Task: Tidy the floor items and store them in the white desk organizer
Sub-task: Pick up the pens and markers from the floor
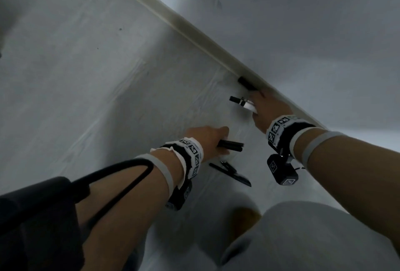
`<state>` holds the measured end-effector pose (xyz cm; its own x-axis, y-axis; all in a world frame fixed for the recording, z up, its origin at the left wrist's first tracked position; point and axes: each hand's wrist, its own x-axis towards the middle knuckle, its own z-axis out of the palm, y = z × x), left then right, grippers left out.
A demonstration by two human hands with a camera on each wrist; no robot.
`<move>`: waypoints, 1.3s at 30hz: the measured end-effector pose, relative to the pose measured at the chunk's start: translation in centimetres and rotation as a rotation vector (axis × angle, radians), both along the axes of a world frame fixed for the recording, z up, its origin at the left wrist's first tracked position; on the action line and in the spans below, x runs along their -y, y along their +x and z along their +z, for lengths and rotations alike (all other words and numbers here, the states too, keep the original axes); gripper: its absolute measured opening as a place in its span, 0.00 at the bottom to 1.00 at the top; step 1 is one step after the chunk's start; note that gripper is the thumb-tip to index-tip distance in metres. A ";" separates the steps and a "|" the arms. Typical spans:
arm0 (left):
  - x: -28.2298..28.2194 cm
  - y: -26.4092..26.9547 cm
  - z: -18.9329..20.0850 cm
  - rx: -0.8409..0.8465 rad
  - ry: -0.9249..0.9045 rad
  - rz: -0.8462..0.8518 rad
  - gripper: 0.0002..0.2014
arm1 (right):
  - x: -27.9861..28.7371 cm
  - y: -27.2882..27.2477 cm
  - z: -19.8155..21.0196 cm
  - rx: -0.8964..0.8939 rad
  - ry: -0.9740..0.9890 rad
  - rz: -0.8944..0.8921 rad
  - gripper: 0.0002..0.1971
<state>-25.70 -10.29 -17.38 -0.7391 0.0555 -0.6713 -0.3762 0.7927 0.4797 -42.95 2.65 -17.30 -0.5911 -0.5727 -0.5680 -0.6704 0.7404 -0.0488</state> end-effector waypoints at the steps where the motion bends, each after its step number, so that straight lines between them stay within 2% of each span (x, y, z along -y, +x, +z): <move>1: -0.3 0.0 -0.1 0.037 0.003 -0.024 0.23 | 0.4 -0.1 -0.2 -0.017 0.024 0.003 0.27; 4: -1.5 0.2 -0.5 0.091 -0.011 -0.113 0.37 | 1.3 0.0 -0.6 -0.092 0.020 0.015 0.28; 6: -2.3 0.5 -0.7 0.095 -0.017 -0.147 0.37 | 1.4 -0.2 -0.6 -0.122 0.003 0.001 0.32; 8: -2.9 0.8 -0.7 0.085 -0.055 -0.219 0.35 | 1.4 -0.5 -0.9 -0.145 0.062 0.020 0.32; 10: -3.1 0.6 -0.8 0.060 -0.120 -0.316 0.32 | 1.4 -0.7 -1.2 -0.154 0.161 0.077 0.26; 13: -2.9 0.3 -1.2 0.025 -0.194 -0.373 0.21 | 1.7 -0.9 -1.5 -0.066 0.213 0.066 0.18; 16: -2.3 0.2 -1.5 0.002 -0.264 -0.350 0.14 | 1.5 -0.9 -1.5 0.019 0.191 0.077 0.20; 22: 1.5 0.3 -1.0 0.051 -0.354 -0.173 0.16 | 2.9 -0.7 -0.7 0.147 0.148 -0.025 0.08; 26: 5.4 1.2 1.1 0.101 -0.375 0.134 0.17 | 5.8 -0.5 1.2 0.135 0.074 -0.010 0.07; 29: 9.1 3.1 3.7 0.127 -0.279 0.539 0.17 | 9.1 1.0 3.8 0.275 0.002 -0.041 0.07; 32: 11.6 5.1 6.8 0.106 -0.046 0.990 0.18 | 12.1 2.7 7.4 0.452 -0.027 -0.070 0.03; 35: 13.0 8.4 11.6 0.084 0.176 1.417 0.18 | 15.6 5.2 12.6 0.497 -0.072 -0.035 0.03; 39: 14.3 14.0 20.4 0.103 0.310 1.658 0.18 | 19.7 9.6 20.9 0.547 -0.020 0.085 0.06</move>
